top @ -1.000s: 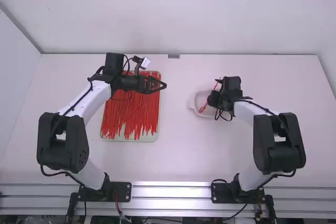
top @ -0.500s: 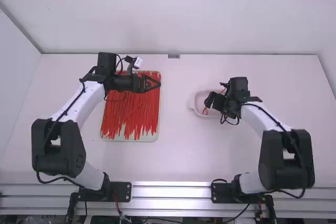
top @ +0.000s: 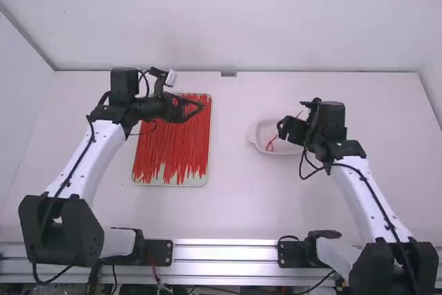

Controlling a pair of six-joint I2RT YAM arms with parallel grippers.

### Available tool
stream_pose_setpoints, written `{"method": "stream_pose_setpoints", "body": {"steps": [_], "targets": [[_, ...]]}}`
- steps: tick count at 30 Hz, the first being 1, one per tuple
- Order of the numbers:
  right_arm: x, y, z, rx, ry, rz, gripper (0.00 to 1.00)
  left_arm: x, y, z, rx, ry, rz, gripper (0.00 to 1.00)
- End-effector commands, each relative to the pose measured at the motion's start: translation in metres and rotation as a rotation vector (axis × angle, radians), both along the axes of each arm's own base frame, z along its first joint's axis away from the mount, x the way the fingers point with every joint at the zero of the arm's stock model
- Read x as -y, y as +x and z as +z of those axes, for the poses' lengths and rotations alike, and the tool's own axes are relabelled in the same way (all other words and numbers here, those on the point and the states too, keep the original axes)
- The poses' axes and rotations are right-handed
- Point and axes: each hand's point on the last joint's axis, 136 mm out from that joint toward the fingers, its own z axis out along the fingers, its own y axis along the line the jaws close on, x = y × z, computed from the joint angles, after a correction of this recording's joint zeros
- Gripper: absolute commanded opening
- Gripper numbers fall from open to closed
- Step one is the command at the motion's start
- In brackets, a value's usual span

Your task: Fasten the cable tie

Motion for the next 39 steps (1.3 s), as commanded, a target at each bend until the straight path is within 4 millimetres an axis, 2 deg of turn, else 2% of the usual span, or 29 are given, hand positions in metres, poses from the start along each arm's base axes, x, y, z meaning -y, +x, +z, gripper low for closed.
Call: {"method": "stream_pose_setpoints", "body": {"steps": [1, 2, 12, 17, 22, 29, 37, 39], "targets": [[0.021, -0.004, -0.002, 0.038, -0.077, -0.034, 0.89, -0.006, -0.004, 0.003, 0.071, 0.047, 0.021, 0.89], [0.029, -0.004, -0.002, 0.057, -0.099, -0.049, 0.87, -0.008, -0.005, 0.003, 0.085, 0.056, 0.032, 0.88], [0.059, -0.014, 0.007, 0.257, -0.34, -0.067, 0.7, -0.027, -0.012, 0.005, 0.241, 0.146, 0.166, 0.72], [0.059, -0.023, 0.012, 0.381, -0.41, -0.025, 0.58, -0.041, -0.017, 0.008, 0.342, 0.195, 0.262, 0.61], [0.059, -0.045, -0.009, 0.381, -0.41, -0.025, 0.47, -0.056, -0.032, -0.009, 0.348, 0.252, 0.355, 0.5], [0.059, -0.074, -0.045, 0.381, -0.41, -0.025, 0.29, -0.084, -0.057, -0.043, 0.34, 0.349, 0.507, 0.32], [0.059, -0.094, -0.082, 0.381, -0.41, -0.025, 0.13, -0.114, -0.08, -0.081, 0.331, 0.444, 0.657, 0.15], [0.059, -0.094, -0.081, 0.396, -0.41, -0.028, 0.11, -0.119, -0.084, -0.088, 0.329, 0.46, 0.681, 0.12]]}}
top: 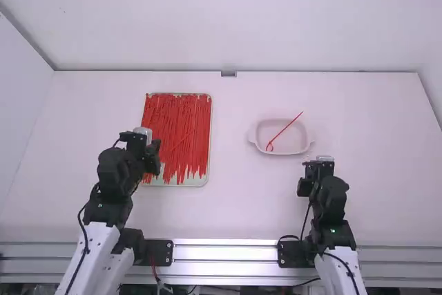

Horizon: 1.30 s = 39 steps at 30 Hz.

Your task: Fasten the cable tie

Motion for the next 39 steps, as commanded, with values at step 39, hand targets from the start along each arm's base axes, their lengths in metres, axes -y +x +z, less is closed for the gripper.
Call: {"method": "stream_pose_setpoints", "body": {"steps": [39], "targets": [[0.0, 0.003, 0.088, 0.403, 0.0, 0.0, 0.0, -0.037, -0.034, -0.019, 0.267, 0.06, 0.207, 0.0]]}}
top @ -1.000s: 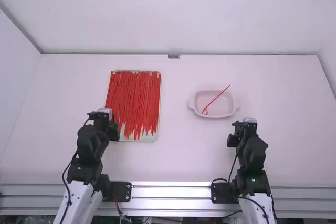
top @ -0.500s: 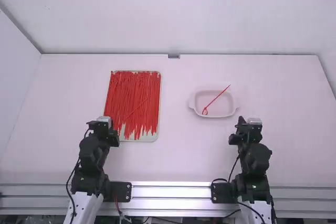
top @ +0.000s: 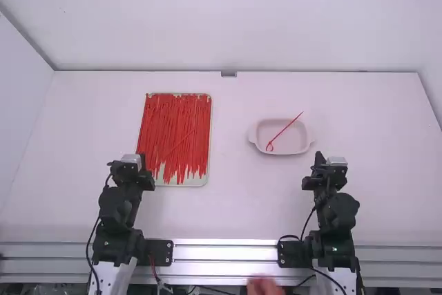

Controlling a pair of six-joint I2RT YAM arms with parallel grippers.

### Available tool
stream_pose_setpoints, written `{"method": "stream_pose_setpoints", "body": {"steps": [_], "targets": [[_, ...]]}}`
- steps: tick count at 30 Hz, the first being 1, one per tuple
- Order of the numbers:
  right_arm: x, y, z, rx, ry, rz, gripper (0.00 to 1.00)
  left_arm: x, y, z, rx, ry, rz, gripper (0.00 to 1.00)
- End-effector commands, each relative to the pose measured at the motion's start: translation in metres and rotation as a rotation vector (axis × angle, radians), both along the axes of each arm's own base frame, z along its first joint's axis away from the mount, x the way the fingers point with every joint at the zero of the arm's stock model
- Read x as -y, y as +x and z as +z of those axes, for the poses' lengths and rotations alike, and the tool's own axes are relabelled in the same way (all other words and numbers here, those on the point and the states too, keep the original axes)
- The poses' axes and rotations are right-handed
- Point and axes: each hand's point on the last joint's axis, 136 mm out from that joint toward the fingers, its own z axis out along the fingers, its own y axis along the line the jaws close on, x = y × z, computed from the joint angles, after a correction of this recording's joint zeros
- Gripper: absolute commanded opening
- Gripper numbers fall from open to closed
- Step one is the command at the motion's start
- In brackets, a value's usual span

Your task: Fasten the cable tie

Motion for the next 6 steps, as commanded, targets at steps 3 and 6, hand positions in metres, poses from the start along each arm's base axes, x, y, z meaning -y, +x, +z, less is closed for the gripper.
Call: {"method": "stream_pose_setpoints", "body": {"steps": [3, 6], "targets": [[-0.0002, -0.0001, -0.005, -0.009, 0.004, 0.0, 0.0, -0.0023, -0.0012, 0.0039, 0.03, 0.006, 0.01, 0.0], [-0.0002, -0.0001, -0.005, -0.009, 0.004, 0.0, 0.0, -0.0023, -0.0012, 0.0039, 0.03, 0.006, 0.01, 0.0]]}}
